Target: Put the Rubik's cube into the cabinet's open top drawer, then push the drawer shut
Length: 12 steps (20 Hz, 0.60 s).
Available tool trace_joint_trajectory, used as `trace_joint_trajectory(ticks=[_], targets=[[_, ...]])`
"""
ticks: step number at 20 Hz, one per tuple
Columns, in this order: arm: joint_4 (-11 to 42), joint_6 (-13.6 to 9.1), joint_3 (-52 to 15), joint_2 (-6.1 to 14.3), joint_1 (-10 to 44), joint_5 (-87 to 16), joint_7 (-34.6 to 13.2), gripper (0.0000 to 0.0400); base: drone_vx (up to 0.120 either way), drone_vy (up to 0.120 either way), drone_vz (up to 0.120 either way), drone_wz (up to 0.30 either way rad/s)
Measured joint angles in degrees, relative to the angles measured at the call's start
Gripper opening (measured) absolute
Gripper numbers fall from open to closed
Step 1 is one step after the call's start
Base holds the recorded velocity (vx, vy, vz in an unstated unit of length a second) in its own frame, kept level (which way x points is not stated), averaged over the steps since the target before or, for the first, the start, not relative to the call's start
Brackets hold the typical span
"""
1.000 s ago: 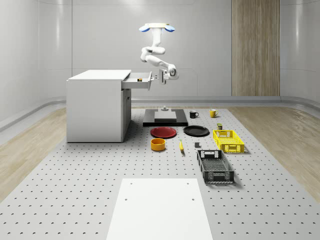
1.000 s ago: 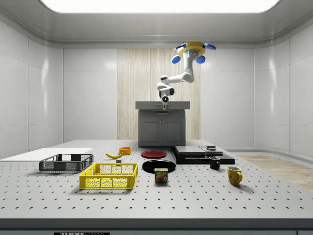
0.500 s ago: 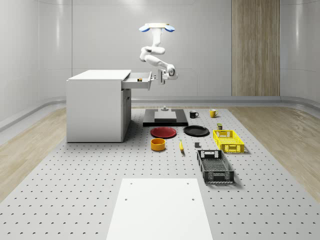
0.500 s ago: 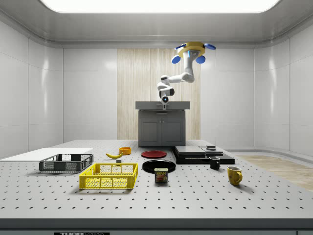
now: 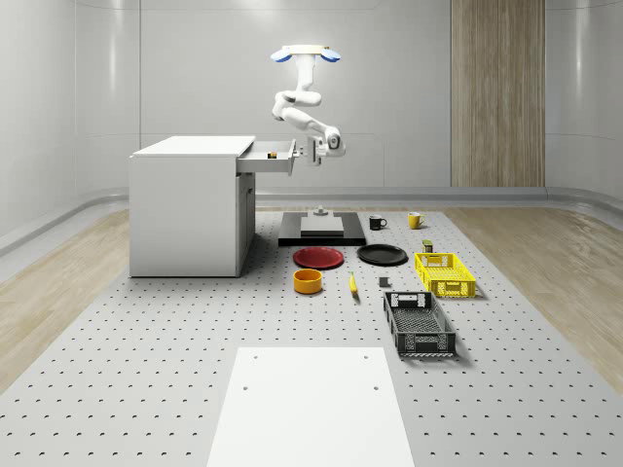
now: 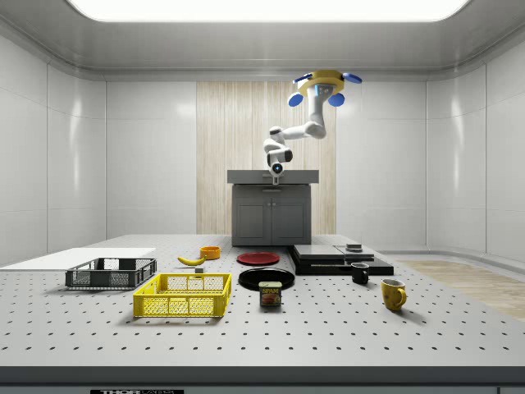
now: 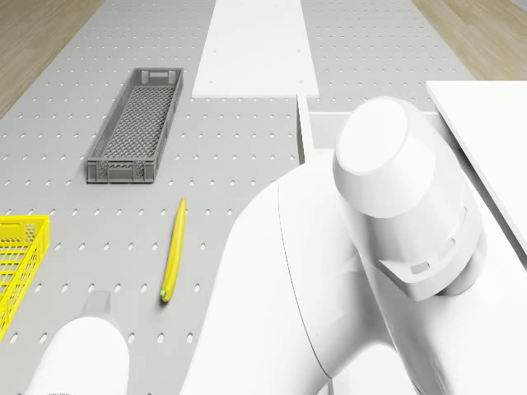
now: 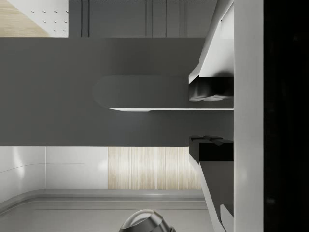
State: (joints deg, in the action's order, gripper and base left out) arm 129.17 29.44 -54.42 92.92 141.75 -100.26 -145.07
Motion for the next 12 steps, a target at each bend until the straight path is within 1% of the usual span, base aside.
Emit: trace_joint_trajectory(ticks=[4,8,9,10,12], targets=[[-0.5,0.5,0.6,-0.1,0.4,-0.3,0.0,0.0105,0.000,0.000,0.000,0.000],[0.0,1.0,1.2,0.2,-0.5,-1.4,0.8,0.0102,0.000,0.000,0.000,0.000],[0.2,1.0,1.3,0.4,-0.9,-2.2,0.5,0.0104,0.000,0.000,0.000,0.000],[0.7,1.0,1.7,0.2,-1.2,-2.0,-1.6,0.0104,0.000,0.000,0.000,0.000],[1.0,1.1,1.8,0.5,-1.8,-2.7,-0.5,0.0104,0.000,0.000,0.000,0.000]])
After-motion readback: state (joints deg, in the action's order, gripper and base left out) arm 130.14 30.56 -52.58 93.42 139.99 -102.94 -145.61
